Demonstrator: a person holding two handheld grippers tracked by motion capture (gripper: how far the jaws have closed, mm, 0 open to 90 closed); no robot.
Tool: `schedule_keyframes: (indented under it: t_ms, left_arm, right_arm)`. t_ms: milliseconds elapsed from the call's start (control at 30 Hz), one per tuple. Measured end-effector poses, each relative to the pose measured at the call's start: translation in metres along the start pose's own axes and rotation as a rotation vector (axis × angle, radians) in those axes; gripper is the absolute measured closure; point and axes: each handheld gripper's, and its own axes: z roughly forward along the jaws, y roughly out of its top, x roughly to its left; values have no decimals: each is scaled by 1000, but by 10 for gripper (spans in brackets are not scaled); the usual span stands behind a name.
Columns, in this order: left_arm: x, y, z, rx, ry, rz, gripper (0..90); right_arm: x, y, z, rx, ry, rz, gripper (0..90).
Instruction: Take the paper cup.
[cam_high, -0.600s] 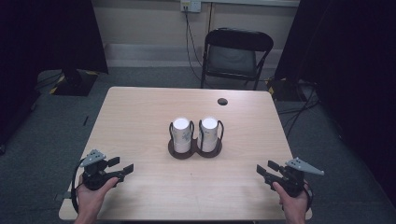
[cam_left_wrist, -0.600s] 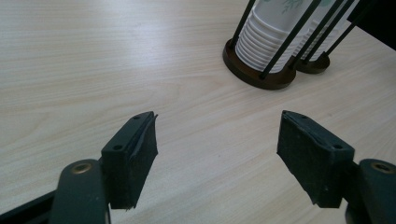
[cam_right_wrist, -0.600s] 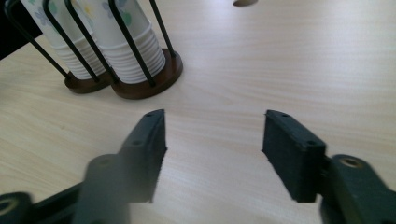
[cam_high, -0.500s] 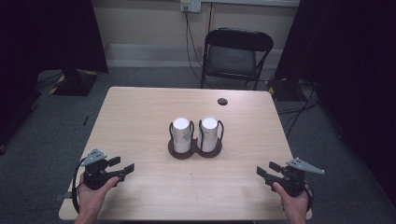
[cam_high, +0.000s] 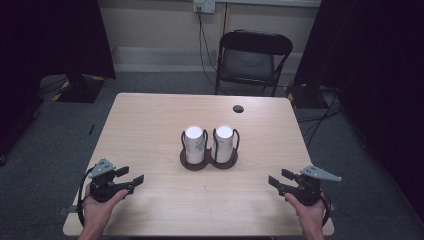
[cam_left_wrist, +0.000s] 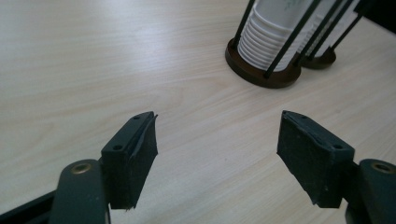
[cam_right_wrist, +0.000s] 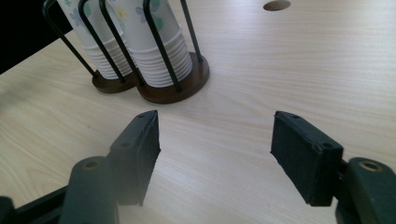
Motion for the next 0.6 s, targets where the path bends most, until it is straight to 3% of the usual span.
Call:
schedule_keyframes:
  t_ms: [167, 200, 433, 600]
  left_arm:
    - [-4, -1, 1, 7, -16, 9, 284]
    - [-4, 0, 1, 6, -21, 9, 284]
    - [-1, -2, -1, -6, -3, -18, 284]
    - [0, -2, 0, 4, -6, -16, 284]
  right_arm:
    - [7, 7, 4, -6, 24, -25, 345]
    - [12, 11, 10, -3, 49, -40, 345]
    - [25, 29, 26, -5, 91, -87, 361]
    - [31, 43, 36, -16, 109, -118, 395]
